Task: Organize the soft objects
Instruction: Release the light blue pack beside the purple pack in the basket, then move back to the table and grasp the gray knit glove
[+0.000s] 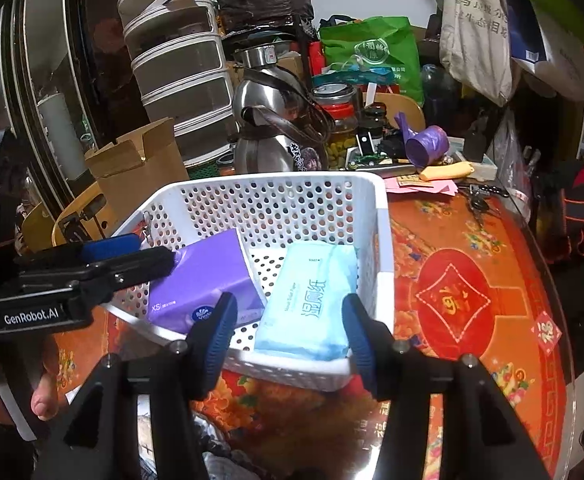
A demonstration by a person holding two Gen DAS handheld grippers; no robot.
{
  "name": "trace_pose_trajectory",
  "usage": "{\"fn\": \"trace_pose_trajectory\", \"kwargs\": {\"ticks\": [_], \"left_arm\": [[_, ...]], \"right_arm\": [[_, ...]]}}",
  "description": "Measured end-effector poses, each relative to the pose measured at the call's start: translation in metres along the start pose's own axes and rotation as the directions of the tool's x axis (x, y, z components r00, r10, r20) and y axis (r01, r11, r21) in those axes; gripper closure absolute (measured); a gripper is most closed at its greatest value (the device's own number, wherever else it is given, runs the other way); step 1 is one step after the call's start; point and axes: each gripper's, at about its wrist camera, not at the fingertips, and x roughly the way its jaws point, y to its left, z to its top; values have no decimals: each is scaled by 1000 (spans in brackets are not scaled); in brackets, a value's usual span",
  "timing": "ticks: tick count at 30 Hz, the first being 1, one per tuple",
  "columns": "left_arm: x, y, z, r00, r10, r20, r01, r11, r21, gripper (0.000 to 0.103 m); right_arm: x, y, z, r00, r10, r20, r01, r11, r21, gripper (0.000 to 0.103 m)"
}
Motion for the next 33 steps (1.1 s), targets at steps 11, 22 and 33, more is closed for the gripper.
{"fn": "trace_pose_trajectory", "kwargs": {"ticks": [11,22,33], "left_arm": [[-76,6,-104,996,47,-79,-45,999,27,22],[-75,-2,-219,977,-13,-212,-2,998,-70,21],[-54,-20,-234,973,-35,-229,21,998,-62,21]], "right_arm": [[-62,14,-60,998,-21,53,19,999,38,27],[-67,33,-182,998,8,-58,-5,999,44,27],[-59,36,-197,996,33,-83,-31,999,21,43]]}}
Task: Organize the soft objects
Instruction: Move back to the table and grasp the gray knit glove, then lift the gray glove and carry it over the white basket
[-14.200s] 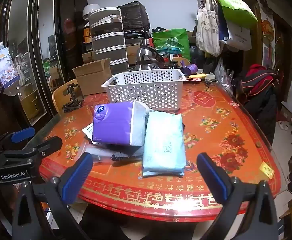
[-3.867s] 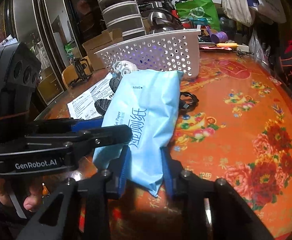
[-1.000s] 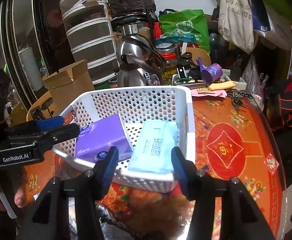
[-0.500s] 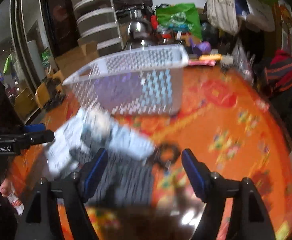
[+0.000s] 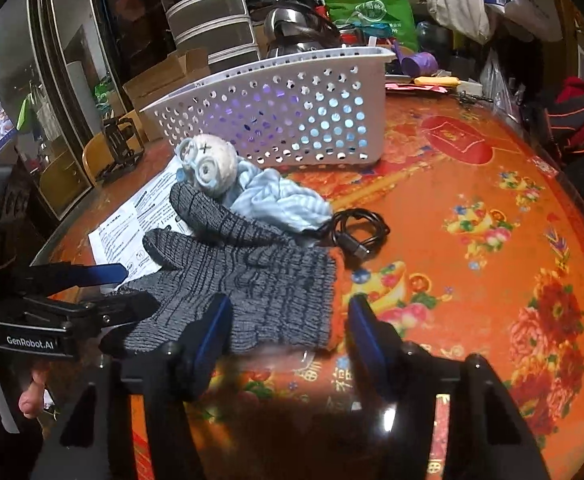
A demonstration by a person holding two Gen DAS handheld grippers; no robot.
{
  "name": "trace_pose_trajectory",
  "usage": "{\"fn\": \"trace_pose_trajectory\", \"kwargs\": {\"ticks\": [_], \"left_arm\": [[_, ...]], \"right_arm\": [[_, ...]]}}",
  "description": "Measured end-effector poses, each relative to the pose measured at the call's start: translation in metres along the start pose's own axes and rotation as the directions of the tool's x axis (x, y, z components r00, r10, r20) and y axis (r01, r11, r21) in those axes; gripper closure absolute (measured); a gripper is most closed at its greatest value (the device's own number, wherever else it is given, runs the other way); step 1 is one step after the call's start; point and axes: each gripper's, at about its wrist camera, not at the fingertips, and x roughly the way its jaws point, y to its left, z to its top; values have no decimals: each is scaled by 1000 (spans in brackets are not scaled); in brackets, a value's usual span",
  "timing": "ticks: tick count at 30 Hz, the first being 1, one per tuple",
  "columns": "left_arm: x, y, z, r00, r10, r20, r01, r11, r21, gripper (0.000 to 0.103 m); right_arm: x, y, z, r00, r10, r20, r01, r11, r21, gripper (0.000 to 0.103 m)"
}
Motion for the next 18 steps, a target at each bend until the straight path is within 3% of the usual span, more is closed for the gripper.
{"fn": "trace_pose_trajectory", "kwargs": {"ticks": [6,14,18], "left_arm": [[0,-1,-5,999,-17,39,16,1000,8,22],[3,-15,-8,997,-14,70,11,999,51,57],[0,-14,-11,995,-59,82,56,998,40,74]], "right_arm": [[7,0,-1,1000,3,-4,-3,1000,0,54],[4,1,-4,1000,3,19,-3,1000,-2,61],[3,-1,-5,1000,17,24,-18,1000,10,62]]}}
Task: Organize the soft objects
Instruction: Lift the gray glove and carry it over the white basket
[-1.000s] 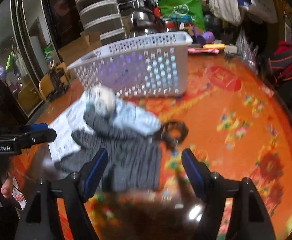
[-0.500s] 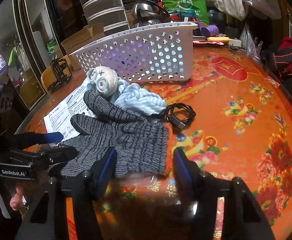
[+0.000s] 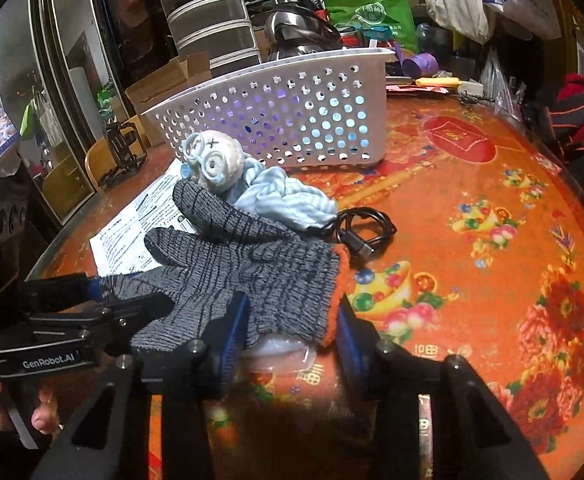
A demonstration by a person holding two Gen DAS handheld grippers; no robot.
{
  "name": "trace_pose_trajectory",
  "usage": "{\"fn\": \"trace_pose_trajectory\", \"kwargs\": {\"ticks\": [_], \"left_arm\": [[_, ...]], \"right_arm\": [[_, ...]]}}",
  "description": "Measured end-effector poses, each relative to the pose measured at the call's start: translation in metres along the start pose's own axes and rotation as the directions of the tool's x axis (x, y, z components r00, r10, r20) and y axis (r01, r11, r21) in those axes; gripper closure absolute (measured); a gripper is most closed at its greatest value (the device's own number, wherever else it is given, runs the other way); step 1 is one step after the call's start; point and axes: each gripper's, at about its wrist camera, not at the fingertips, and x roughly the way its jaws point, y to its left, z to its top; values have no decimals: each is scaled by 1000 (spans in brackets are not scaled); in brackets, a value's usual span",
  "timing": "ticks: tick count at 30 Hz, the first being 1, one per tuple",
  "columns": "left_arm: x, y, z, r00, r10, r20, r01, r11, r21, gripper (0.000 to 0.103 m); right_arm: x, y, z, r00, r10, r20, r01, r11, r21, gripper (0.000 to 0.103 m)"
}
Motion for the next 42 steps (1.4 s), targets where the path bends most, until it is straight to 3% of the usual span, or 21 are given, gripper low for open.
{"fn": "trace_pose_trajectory", "kwargs": {"ticks": [2,13,28,35,42], "left_arm": [[-2,1,0,1000,-30,5,30,999,-12,82],[-10,-2,-7,996,-65,56,63,997,35,85],[-74,-2,-10,978,-80,192,65,995,82,86],[-107,4,7,963,-102,249,81,992,96,86],[-130,7,55,951,-117,287,86,989,117,86]], "right_arm": [[0,-1,0,1000,6,2,-6,1000,6,65],[-5,3,-2,1000,14,25,-13,1000,-7,81],[-37,29,-5,991,6,132,0,999,-47,83],[-66,46,7,981,27,193,-13,997,-73,83],[-81,54,46,970,58,238,-38,995,-90,83]]}}
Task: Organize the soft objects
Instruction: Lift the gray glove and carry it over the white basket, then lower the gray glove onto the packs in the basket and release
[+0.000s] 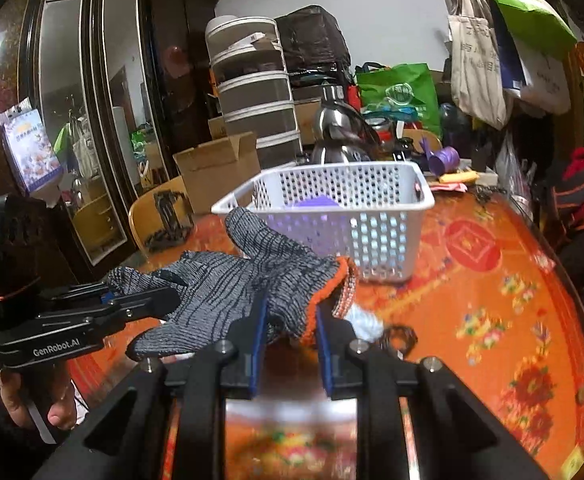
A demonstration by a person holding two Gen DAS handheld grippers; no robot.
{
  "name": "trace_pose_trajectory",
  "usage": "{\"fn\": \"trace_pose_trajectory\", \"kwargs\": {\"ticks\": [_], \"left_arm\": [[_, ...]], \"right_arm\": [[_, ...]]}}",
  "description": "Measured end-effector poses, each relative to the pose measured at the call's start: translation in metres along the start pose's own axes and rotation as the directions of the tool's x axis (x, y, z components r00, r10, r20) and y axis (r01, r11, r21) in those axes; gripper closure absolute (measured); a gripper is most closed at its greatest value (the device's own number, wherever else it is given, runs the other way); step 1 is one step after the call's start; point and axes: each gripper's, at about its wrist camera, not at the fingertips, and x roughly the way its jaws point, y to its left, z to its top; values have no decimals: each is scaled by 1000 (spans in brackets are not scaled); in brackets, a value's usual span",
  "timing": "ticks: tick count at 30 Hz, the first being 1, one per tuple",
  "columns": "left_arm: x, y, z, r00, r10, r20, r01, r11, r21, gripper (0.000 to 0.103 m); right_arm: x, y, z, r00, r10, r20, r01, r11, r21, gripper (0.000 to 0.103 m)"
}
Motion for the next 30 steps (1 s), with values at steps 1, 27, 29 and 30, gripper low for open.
{"fn": "trace_pose_trajectory", "kwargs": {"ticks": [1,27,29,30], "left_arm": [[0,1,8,1000,-2,4,2,1000,1,86],[192,70,194,975,143,-169,-147,989,-15,86],[207,70,188,970,161,-184,-166,986,-9,86],[212,72,185,968,162,-191,-168,986,-13,86]], "right_arm": [[2,-1,8,1000,7,3,-7,1000,3,83],[164,-67,168,983,-132,-125,134,991,3,83],[178,-76,164,980,-142,-143,145,989,16,83],[181,-79,161,978,-151,-145,154,988,11,83]]}}
